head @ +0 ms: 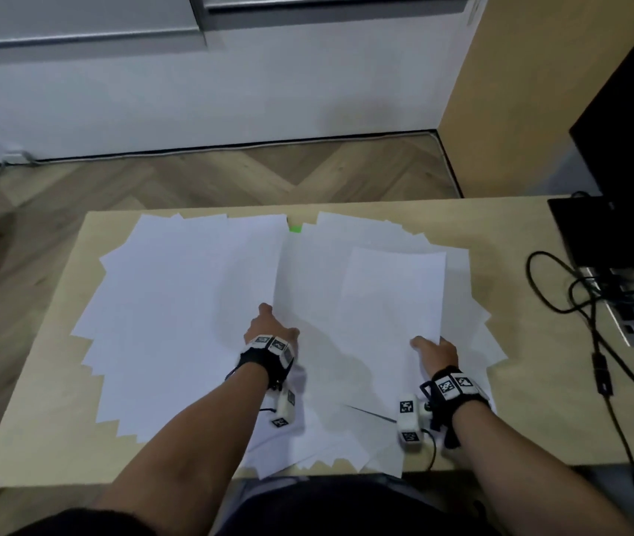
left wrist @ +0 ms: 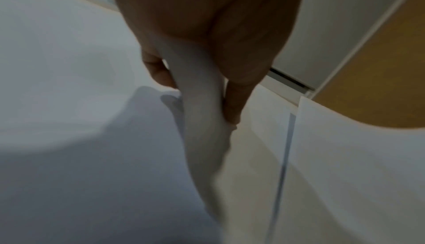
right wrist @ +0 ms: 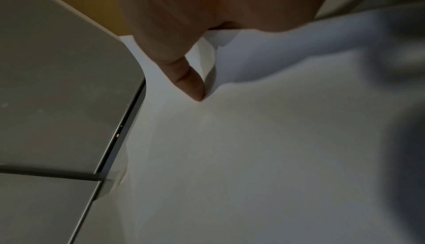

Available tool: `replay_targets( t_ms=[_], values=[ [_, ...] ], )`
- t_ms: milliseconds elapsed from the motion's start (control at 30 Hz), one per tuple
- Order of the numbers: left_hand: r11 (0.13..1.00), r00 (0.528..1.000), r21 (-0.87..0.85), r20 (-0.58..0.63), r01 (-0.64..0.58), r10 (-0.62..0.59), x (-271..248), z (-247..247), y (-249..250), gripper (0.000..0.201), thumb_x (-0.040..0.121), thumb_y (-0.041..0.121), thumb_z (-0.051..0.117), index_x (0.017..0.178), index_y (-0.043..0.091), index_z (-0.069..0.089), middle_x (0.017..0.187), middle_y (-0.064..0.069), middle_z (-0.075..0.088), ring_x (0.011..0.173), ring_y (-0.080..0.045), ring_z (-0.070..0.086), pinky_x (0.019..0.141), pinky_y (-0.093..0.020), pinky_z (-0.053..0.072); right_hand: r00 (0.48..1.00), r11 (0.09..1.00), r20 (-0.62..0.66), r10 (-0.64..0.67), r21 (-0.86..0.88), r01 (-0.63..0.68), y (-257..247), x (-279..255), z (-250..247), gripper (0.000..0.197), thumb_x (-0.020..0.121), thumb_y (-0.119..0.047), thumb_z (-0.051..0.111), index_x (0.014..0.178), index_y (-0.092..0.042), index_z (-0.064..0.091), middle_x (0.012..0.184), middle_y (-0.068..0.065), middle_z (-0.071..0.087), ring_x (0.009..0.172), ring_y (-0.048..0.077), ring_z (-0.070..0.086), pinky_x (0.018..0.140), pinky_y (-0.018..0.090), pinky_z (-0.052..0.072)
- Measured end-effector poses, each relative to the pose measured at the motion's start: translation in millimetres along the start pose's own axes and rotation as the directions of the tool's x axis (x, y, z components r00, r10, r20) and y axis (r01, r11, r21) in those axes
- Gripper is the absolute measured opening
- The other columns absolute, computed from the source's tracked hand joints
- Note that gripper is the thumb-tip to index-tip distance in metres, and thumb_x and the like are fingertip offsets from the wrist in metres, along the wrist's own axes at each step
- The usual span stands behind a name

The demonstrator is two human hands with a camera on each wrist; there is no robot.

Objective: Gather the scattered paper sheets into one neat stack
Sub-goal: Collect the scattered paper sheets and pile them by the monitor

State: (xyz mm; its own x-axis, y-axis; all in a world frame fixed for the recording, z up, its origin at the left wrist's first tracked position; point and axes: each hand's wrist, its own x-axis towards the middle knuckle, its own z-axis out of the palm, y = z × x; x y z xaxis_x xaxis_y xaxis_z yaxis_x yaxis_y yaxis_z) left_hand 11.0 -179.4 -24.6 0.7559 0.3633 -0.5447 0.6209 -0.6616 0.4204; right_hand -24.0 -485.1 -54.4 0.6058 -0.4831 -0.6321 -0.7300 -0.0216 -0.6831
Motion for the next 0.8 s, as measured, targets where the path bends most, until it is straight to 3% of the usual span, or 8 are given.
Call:
replay_targets(
  t_ms=[100, 267, 367, 467, 533, 600, 667, 800],
  values=[
    [0.994, 0.996, -0.071, 0.034, -0.079, 0.081, -9, 1, 1, 0.044, 0.083, 0.026, 0.072, 0.124, 0.013, 0.061, 0.119, -0.010, 0.068, 0.106, -0.029, 0.064, 0.080, -0.025, 0.046, 0.998, 1.000, 0.057, 0.008, 0.017, -0.009, -6, -1, 2, 0.021, 0.078, -0.015, 0.070, 0.093, -0.001, 0.064, 0.082, 0.009, 0.060, 0.075, 0.025, 0.055, 0.070, 0.031, 0.043],
    [0.980, 0.994, -0.194, 0.094, -0.043, 0.063, -21, -8, -6, 0.021, 0.089, 0.024, 0.060, 0.108, 0.018, 0.066, 0.099, -0.010, 0.068, 0.093, -0.029, 0.065, 0.075, -0.030, 0.047, 0.990, 0.997, 0.143, -0.001, 0.076, -0.010, -18, -4, 15, 0.020, 0.075, -0.017, 0.073, 0.088, -0.003, 0.069, 0.079, 0.003, 0.062, 0.073, 0.022, 0.056, 0.063, 0.028, 0.042],
    [0.940, 0.980, -0.341, 0.186, 0.003, 0.064, -24, -19, -15, 0.014, 0.087, 0.028, 0.063, 0.095, 0.017, 0.064, 0.093, -0.007, 0.069, 0.089, -0.028, 0.066, 0.079, -0.034, 0.051, 0.981, 0.986, 0.190, -0.026, 0.167, -0.006, -20, -7, 29, 0.023, 0.063, -0.028, 0.075, 0.079, -0.012, 0.074, 0.081, -0.001, 0.069, 0.084, 0.024, 0.060, 0.080, 0.031, 0.046],
    [0.826, 0.952, -0.548, 0.302, 0.131, 0.049, -23, -26, -20, 0.031, 0.066, 0.027, 0.075, 0.092, 0.011, 0.070, 0.094, -0.014, 0.073, 0.089, -0.033, 0.069, 0.091, -0.049, 0.054, 0.971, 0.980, 0.236, -0.025, 0.196, -0.022, -26, -15, 38, 0.016, 0.073, -0.027, 0.072, 0.082, -0.014, 0.075, 0.090, -0.003, 0.071, 0.098, 0.025, 0.059, 0.100, 0.037, 0.042],
    [0.769, 0.942, -0.611, 0.335, 0.189, 0.034, -18, -29, -24, 0.034, 0.055, 0.023, 0.077, 0.084, 0.006, 0.070, 0.087, -0.017, 0.070, 0.083, -0.032, 0.065, 0.090, -0.046, 0.051, 0.958, 0.973, 0.287, -0.004, 0.221, -0.062, -27, -19, 45, 0.020, 0.072, -0.028, 0.073, 0.087, -0.014, 0.077, 0.098, 0.000, 0.072, 0.108, 0.028, 0.059, 0.109, 0.043, 0.037],
    [0.732, 0.946, -0.640, 0.322, 0.234, -0.021, -17, -36, -25, 0.024, 0.045, 0.025, 0.075, 0.063, 0.010, 0.068, 0.074, -0.011, 0.064, 0.078, -0.029, 0.058, 0.081, -0.038, 0.045, 0.944, 0.966, 0.329, -0.004, 0.244, -0.081, -28, -19, 52, 0.026, 0.067, -0.031, 0.077, 0.088, -0.015, 0.078, 0.105, 0.003, 0.073, 0.113, 0.030, 0.059, 0.111, 0.047, 0.034],
    [0.703, 0.943, -0.651, 0.319, 0.287, -0.090, -14, -36, -32, 0.019, 0.050, 0.026, 0.070, 0.056, 0.011, 0.060, 0.069, -0.008, 0.057, 0.070, -0.026, 0.052, 0.072, -0.033, 0.041, 0.944, 0.962, 0.330, -0.027, 0.264, -0.065, -32, -24, 59, 0.031, 0.069, -0.025, 0.078, 0.095, -0.009, 0.076, 0.106, 0.007, 0.072, 0.105, 0.028, 0.063, 0.107, 0.044, 0.039],
    [0.604, 0.884, -0.701, 0.467, 0.379, -0.013, -18, -32, -39, 0.029, 0.057, 0.031, 0.067, 0.068, 0.018, 0.044, 0.078, -0.007, 0.048, 0.070, -0.025, 0.046, 0.075, -0.039, 0.040, 0.952, 0.956, 0.288, -0.102, 0.294, 0.014, -43, -43, 68, 0.030, 0.077, 0.005, 0.070, 0.106, -0.002, 0.064, 0.092, 0.008, 0.069, 0.088, 0.025, 0.064, 0.079, 0.026, 0.051]
  ],
)
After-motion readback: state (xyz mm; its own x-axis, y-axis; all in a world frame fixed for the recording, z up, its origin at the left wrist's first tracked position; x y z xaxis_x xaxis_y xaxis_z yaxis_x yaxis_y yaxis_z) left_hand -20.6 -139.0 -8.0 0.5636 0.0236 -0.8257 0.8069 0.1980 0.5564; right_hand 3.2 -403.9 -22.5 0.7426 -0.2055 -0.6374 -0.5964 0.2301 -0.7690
